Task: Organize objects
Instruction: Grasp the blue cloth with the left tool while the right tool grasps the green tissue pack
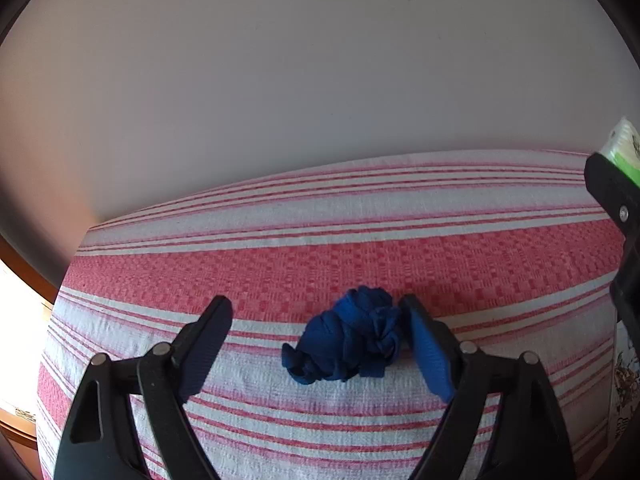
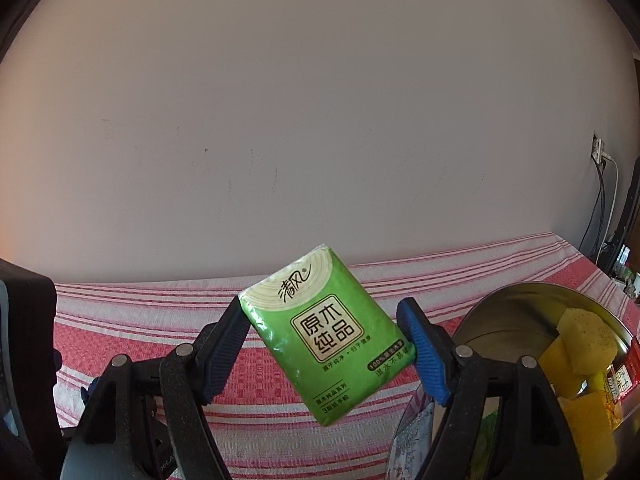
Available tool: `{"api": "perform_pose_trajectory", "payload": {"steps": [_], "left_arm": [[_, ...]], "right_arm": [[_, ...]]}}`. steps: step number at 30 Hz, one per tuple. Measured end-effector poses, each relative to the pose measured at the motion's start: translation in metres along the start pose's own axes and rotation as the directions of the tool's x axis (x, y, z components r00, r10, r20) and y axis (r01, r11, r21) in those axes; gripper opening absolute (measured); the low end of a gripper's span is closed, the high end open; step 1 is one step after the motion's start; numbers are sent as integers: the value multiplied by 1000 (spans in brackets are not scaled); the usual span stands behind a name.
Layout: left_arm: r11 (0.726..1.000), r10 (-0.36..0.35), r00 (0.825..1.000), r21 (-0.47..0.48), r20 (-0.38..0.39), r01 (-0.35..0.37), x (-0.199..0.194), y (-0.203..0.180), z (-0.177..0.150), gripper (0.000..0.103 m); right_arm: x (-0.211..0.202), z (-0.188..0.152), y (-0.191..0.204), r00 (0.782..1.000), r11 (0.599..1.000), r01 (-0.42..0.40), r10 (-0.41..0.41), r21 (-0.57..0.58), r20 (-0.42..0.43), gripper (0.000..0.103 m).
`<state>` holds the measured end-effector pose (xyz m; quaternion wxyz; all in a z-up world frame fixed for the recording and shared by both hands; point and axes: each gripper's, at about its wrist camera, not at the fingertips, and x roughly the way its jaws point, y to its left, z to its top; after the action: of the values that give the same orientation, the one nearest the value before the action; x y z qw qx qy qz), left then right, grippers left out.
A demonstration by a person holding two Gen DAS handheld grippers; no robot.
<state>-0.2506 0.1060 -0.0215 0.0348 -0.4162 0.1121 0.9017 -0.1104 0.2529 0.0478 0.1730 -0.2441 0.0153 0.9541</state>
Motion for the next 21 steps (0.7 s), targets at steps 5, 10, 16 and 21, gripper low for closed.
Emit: {"api": "perform_pose_trajectory", "payload": {"steps": [5, 10, 16, 21], "left_arm": [[999, -36, 999, 39, 12, 36, -5, -9, -2, 41], [998, -39, 999, -49, 3, 39, -4, 7, -3, 39], [969, 56, 998, -245, 43, -44, -16, 39, -11, 39], [968, 117, 990, -231, 80, -96, -28, 33, -15, 39]], "right_arm": [[-3, -1, 3, 1000, 1000, -3, 3, -4, 4, 78], [-1, 1, -2, 1000, 1000, -16, 16, 2, 3, 77], [5, 0, -10, 999, 999, -33, 33, 6, 14, 77], [4, 0, -11, 998, 998, -57, 57, 10, 21, 77]]}}
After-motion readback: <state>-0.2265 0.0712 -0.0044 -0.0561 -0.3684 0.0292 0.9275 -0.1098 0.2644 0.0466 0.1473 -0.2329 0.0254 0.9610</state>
